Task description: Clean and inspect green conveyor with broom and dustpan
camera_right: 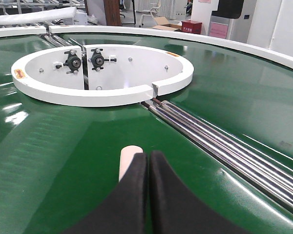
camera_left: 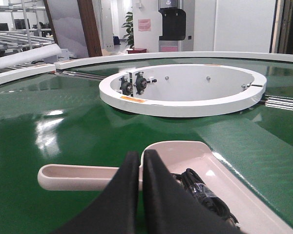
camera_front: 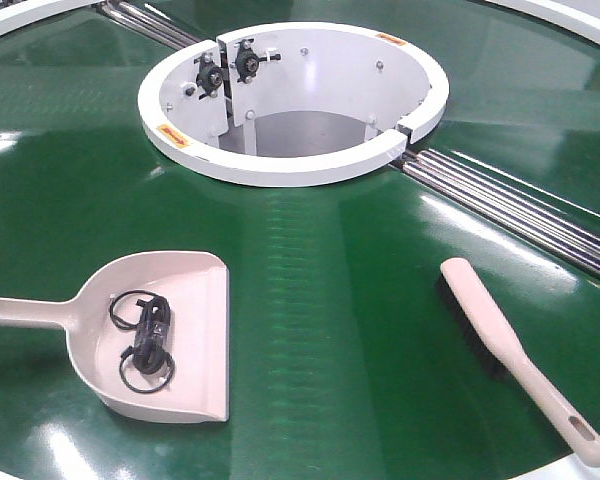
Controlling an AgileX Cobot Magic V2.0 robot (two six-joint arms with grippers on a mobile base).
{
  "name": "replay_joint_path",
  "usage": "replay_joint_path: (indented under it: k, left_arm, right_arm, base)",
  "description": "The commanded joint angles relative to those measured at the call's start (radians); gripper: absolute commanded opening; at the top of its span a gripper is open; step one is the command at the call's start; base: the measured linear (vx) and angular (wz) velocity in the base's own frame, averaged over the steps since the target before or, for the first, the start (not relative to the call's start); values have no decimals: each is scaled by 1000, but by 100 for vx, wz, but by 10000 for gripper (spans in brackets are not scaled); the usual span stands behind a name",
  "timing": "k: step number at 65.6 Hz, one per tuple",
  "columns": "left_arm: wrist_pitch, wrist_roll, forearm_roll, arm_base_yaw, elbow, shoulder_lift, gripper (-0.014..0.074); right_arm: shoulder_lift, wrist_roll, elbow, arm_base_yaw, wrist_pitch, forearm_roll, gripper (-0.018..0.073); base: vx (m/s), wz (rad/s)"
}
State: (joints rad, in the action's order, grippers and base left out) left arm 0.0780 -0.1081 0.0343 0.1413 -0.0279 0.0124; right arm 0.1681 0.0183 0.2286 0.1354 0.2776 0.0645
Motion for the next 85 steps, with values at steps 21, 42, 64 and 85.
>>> replay_joint_path:
  k: [21,42,64,85]
  left_arm:
    - [-60,7,15,-1,-10,13,-6]
    - [-60,7,15,-1,-10,13,-6]
    - [-60,7,15,-1,-10,13,-6]
    - [-60,7,15,-1,-10,13,-6]
  right_arm:
    - [11,2,27,-4,-76,6,-8]
    - [11,2,27,-4,-76,6,-8]
    - [11,2,27,-4,-76,6,-8]
    - [11,52,-3,-14,-94,15,-8]
  base:
    - [0,0]
    - [0,0]
    - [0,0]
    - [0,0]
